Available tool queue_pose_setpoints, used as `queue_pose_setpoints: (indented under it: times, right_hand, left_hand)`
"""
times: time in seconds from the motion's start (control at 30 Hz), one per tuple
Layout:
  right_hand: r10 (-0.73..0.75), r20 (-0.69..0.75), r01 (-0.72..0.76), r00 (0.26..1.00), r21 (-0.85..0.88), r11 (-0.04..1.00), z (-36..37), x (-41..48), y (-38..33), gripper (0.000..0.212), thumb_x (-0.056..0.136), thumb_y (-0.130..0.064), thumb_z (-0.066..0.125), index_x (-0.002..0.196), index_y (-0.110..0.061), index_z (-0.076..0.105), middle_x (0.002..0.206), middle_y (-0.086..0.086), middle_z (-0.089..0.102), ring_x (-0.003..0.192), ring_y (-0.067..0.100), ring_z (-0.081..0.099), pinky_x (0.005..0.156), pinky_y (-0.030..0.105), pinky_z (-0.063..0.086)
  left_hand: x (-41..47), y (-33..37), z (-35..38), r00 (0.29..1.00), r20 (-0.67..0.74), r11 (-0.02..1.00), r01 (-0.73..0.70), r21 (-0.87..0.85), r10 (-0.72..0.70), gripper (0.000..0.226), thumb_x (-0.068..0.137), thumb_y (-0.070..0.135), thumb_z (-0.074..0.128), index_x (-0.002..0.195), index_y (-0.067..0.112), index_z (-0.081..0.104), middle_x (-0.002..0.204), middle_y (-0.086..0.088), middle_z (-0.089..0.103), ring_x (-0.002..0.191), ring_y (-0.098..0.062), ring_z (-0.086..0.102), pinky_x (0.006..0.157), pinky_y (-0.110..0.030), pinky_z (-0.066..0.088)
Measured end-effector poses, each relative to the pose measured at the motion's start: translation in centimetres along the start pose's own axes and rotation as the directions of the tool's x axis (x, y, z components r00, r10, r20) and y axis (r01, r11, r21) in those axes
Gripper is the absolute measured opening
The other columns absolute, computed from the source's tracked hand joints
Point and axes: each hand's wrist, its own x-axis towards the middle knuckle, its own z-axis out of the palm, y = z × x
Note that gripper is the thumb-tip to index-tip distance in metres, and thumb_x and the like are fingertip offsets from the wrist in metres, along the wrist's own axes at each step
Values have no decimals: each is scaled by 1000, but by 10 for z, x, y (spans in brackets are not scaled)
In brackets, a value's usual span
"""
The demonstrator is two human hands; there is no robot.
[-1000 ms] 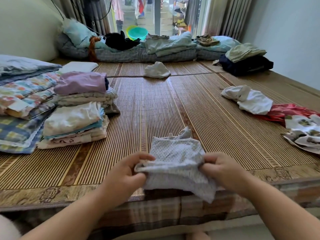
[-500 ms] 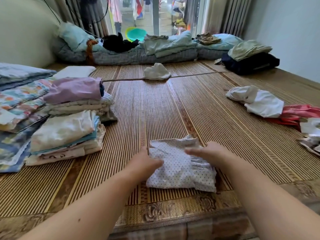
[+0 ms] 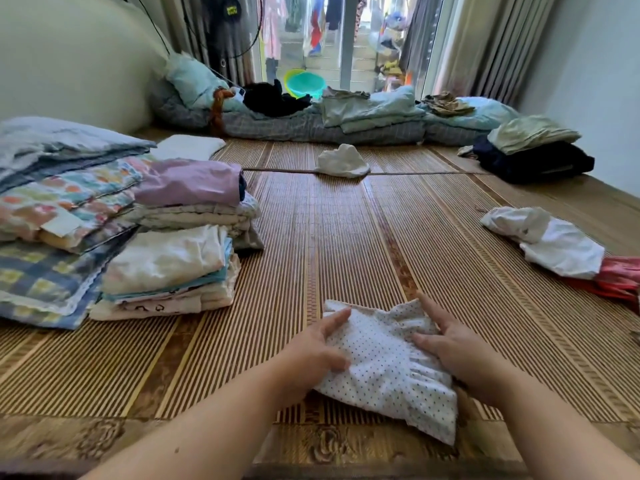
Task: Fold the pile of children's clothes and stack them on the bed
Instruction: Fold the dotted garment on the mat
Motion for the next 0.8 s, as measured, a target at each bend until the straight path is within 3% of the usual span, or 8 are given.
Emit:
queue_pose_setpoints:
  times: [0.13, 0.27, 0.37, 0.5, 0.53, 0.63, 0.73, 0.8]
  right_hand:
    - [-31, 124, 23, 992, 69, 997, 19, -8, -25, 51, 89, -2, 54, 122, -41, 59, 112, 30, 60, 58, 29, 56, 45, 32, 52]
    - [-182, 106, 163, 977, 170, 972, 64, 4, -66, 45, 92, -2, 51, 124, -33, 57, 113, 19, 63, 85, 41, 69, 64, 43, 61]
    - [-303, 91, 280, 949, 205, 938, 113, 23, -103, 43, 93, -4, 51, 124, -34, 55, 111, 13, 67, 93, 35, 70, 72, 42, 60]
    - [-391, 105, 393, 915, 1, 920, 186, 68, -152, 42, 96, -10, 53, 129, -35, 49, 114, 9, 64, 94, 28, 70, 77, 42, 59]
    - [-391, 111, 399, 914, -57, 915, 202, 81, -161, 44, 96, -12, 53, 132, -35, 47, 115, 9, 64, 96, 28, 69, 80, 44, 59]
    - [-409, 125, 427, 904, -206, 880, 247, 124, -179, 48, 95, -14, 54, 138, -33, 44, 126, 7, 59, 105, 26, 63, 92, 47, 53]
    - [-474, 79, 446, 877, -504, 740, 277, 160, -174, 42, 95, -23, 52, 132, -44, 48, 126, 1, 58, 103, 20, 60, 91, 39, 51]
    - [-501, 80, 398, 862, -720, 568, 288, 176, -166, 43, 92, -27, 50, 129, -49, 48, 131, 4, 54, 108, 23, 58, 94, 40, 49]
  left_hand:
    - [-20, 7, -22, 988, -17, 988, -152, 32, 153, 79, 83, -12, 53, 145, 32, 32, 146, 5, 34, 82, -28, 53, 68, -29, 46]
    - [-48, 37, -71, 926, -140, 930, -327, 166, 350, 76, 87, -8, 54, 146, 32, 29, 143, 15, 36, 66, -14, 58, 62, -21, 51]
    - [-75, 67, -119, 855, -241, 882, -406, 241, 459, 73, 85, -2, 58, 143, 36, 36, 138, 14, 45, 72, -28, 53, 62, -32, 50]
    - [-101, 96, -186, 781, -376, 864, -420, 277, 499, 73, 76, 2, 61, 137, 39, 42, 131, 4, 52, 87, -33, 59, 84, -57, 50]
    - [-104, 98, -201, 766, -402, 861, -401, 312, 502, 74, 78, 2, 61, 140, 37, 39, 139, 4, 46, 90, -30, 56, 85, -56, 50]
    - [-100, 98, -247, 715, -496, 848, -266, 458, 493, 76, 86, -6, 56, 147, 32, 30, 153, 4, 31, 77, -14, 48, 65, -17, 48]
    - [-88, 92, -279, 749, -573, 853, 21, 521, 331, 83, 83, 2, 58, 151, 32, 20, 148, -6, 39, 70, -13, 52, 58, -23, 45]
    - [-83, 86, -292, 804, -581, 753, 305, 583, 124, 93, 77, 17, 60, 153, 33, 7, 140, -14, 44, 85, -16, 61, 60, -25, 45]
